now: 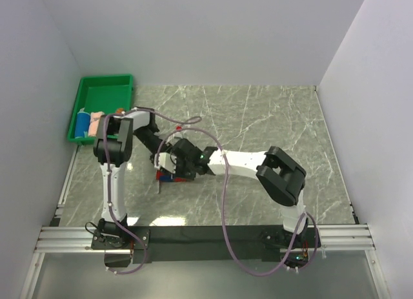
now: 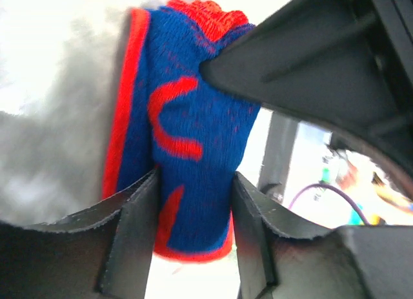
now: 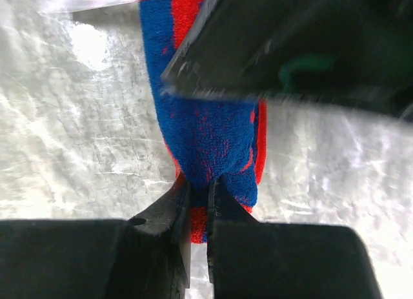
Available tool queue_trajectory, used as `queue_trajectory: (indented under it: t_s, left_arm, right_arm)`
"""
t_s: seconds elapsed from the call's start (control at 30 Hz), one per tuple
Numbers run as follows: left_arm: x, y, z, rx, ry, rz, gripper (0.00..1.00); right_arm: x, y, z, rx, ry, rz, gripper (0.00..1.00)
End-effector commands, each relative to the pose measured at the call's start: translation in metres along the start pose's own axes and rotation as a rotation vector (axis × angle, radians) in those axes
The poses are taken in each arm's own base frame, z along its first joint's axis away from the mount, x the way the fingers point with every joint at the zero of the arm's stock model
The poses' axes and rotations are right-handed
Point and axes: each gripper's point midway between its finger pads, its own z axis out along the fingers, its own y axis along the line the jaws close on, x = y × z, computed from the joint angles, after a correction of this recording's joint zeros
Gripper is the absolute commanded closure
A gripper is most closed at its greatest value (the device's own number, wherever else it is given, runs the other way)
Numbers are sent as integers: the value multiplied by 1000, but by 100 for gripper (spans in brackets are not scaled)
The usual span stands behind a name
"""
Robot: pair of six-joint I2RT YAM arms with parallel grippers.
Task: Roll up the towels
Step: Roll the towel
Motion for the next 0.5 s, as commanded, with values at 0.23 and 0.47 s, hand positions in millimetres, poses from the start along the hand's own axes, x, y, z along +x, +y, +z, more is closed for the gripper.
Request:
queue_trajectory:
  t_s: [0.23,0.47]
  left_arm:
    - [-26,12,-139,-405,-448,188,42]
    - [17,-18,-150,-662,-398,306,40]
  right_arm:
    - [47,62,-9,-531,168,387,100]
    - [54,48,3,-693,203,638,100]
